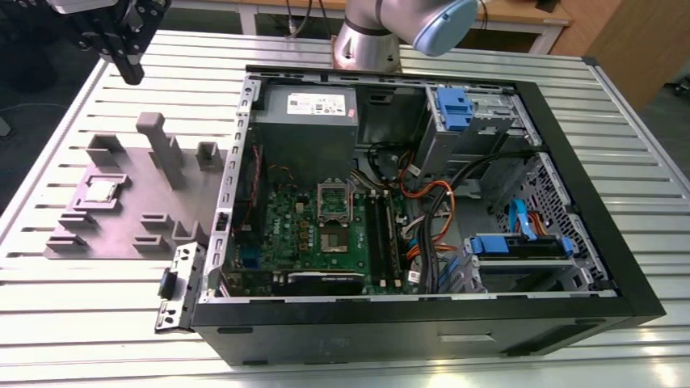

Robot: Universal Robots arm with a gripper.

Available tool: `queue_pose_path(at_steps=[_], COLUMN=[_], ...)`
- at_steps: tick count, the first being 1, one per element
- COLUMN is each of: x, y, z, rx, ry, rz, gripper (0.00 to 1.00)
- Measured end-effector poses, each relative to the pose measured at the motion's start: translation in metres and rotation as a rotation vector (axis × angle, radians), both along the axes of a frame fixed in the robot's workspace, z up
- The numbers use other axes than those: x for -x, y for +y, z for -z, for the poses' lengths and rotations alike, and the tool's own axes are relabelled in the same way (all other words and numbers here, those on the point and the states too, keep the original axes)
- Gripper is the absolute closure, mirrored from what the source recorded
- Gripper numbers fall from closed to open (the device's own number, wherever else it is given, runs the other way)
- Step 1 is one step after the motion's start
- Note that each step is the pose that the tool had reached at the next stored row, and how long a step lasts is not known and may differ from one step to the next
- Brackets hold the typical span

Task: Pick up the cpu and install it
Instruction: 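Reach for the cpu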

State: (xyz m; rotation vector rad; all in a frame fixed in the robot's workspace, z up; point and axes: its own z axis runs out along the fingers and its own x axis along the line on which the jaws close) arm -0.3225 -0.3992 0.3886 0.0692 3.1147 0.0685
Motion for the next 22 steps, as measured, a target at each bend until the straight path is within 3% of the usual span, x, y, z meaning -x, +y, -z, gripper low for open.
queue_pose_path(at_steps=[22], x=[0.0089], y=[0.0], z=[0.0002], rx=[0.0], ry=[0.0], rz=[0.0], gripper=[0.89])
